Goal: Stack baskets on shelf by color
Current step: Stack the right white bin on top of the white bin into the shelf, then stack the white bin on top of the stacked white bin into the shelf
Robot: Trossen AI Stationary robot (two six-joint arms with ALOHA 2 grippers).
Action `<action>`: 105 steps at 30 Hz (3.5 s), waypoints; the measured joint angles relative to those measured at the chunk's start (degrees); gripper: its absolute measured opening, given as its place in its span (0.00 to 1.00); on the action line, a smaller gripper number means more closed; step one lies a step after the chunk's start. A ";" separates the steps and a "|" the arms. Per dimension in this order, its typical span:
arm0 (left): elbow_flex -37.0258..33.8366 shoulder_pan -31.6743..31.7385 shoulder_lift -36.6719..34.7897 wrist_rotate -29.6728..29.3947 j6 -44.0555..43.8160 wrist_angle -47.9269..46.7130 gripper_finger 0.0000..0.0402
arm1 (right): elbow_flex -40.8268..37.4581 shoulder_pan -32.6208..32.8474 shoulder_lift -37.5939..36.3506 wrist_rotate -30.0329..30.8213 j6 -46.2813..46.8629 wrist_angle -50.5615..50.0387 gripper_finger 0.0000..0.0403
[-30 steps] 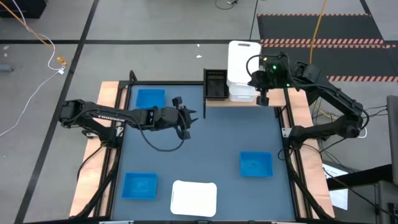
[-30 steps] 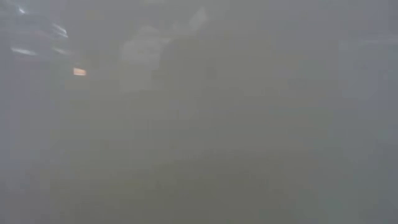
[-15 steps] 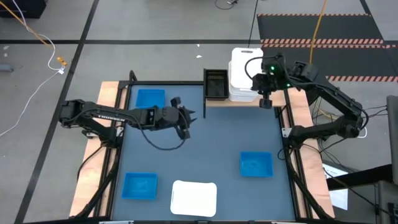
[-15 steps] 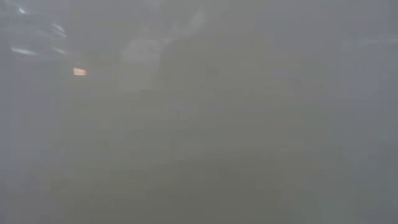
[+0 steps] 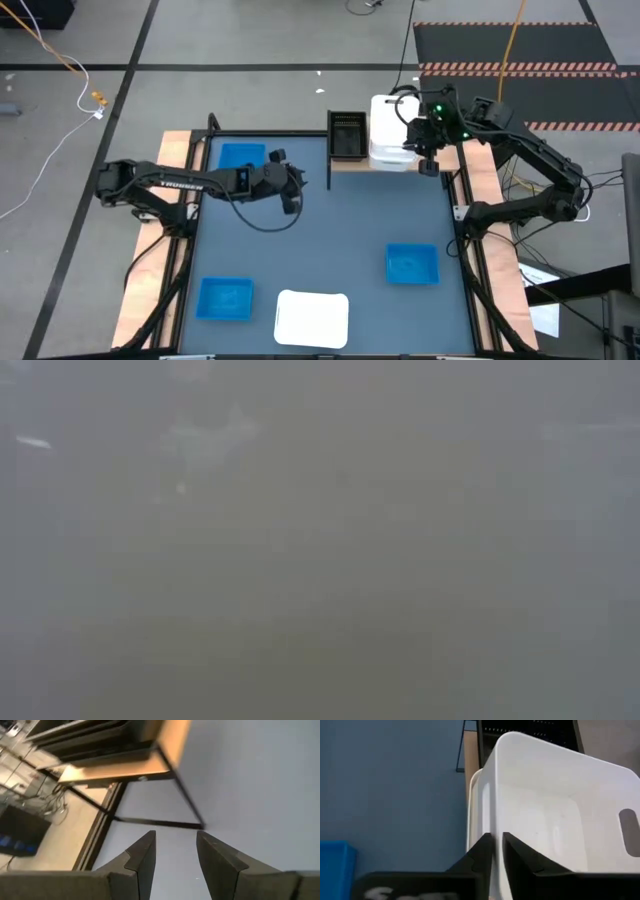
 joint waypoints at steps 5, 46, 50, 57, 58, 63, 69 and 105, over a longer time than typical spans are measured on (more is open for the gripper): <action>0.22 3.34 0.00 -0.03 -0.10 0.92 0.36 | -1.23 -1.93 -0.14 0.03 -0.93 0.74 0.20; 24.96 0.48 -6.19 -0.16 -8.38 -22.76 0.36 | -45.19 32.24 -5.78 -24.99 16.11 61.53 0.27; 24.91 -1.34 -6.43 -0.12 -12.63 -23.69 0.36 | -44.48 41.75 0.15 -17.39 15.12 66.98 0.27; 16.76 -4.91 -5.58 -2.57 -21.26 -24.49 0.36 | -37.76 54.51 12.73 -3.39 5.64 68.86 0.27; 15.04 -5.45 -5.66 -2.97 -22.78 -24.24 0.36 | -36.91 55.14 14.60 -3.08 4.23 68.18 0.27; 5.49 -9.07 -5.62 -8.37 -29.49 -24.58 0.36 | -27.86 56.70 24.16 -2.97 -1.31 59.89 0.27; -2.35 -10.48 -5.62 -14.09 -39.41 -24.14 0.36 | -13.47 57.26 32.47 -6.14 -8.07 44.41 0.27; -3.30 -18.70 -7.97 -15.15 -42.92 -16.67 0.36 | -7.80 58.31 35.35 3.44 -19.47 27.33 0.01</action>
